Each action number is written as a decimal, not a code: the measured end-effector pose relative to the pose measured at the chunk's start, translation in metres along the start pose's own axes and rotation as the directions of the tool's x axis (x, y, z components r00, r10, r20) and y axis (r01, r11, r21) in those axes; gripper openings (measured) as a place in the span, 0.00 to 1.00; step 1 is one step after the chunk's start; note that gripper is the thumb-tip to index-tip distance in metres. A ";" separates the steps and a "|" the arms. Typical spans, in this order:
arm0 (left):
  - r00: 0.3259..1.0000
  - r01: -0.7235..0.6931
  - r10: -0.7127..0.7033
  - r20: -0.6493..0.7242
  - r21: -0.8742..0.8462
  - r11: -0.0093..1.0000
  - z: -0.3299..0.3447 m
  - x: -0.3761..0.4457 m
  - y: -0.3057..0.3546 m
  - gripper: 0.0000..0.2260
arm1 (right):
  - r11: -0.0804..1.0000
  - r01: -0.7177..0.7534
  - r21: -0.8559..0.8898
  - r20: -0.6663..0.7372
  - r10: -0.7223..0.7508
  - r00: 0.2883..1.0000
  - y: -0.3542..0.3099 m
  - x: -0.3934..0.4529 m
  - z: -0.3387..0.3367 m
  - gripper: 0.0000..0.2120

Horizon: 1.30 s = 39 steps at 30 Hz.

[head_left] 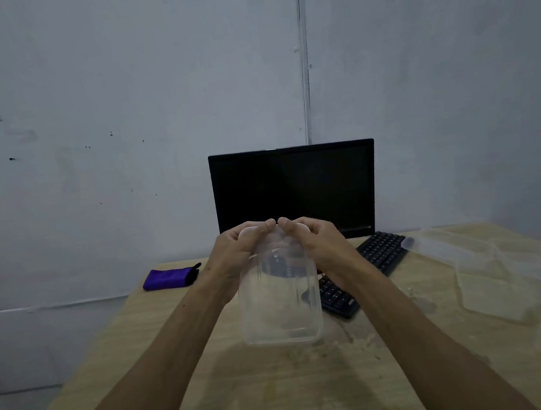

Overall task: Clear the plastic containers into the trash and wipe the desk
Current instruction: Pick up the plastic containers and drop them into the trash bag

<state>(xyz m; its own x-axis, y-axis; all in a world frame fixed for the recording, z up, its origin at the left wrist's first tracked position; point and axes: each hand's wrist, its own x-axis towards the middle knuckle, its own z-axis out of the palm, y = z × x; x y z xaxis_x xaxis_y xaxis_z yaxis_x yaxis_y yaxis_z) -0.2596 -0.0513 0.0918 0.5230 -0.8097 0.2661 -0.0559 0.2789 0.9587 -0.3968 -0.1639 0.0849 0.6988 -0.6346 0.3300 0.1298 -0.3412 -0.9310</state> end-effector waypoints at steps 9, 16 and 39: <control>0.991 -0.029 0.009 0.132 0.151 0.988 -0.013 -0.002 0.009 0.10 | 0.985 -0.153 -0.080 0.360 0.172 0.917 -0.024 0.008 -0.036 0.14; 0.958 -0.038 -0.034 0.285 0.243 0.969 -0.015 0.002 0.024 0.11 | 0.942 -0.319 -0.104 0.572 0.319 0.756 -0.038 0.014 -0.065 0.20; 0.998 0.066 -0.062 0.029 -0.126 0.990 -0.013 0.021 0.014 0.23 | 0.940 -0.228 0.255 0.362 0.126 0.923 -0.015 -0.019 -0.035 0.22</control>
<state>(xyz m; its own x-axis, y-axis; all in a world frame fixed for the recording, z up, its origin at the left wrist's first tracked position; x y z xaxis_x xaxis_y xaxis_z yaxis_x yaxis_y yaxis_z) -0.2383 -0.0572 0.1097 0.5008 -0.8401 0.2084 0.0861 0.2880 0.9538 -0.4365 -0.1711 0.0987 0.9166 -0.3776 0.1312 0.1419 0.0005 -0.9899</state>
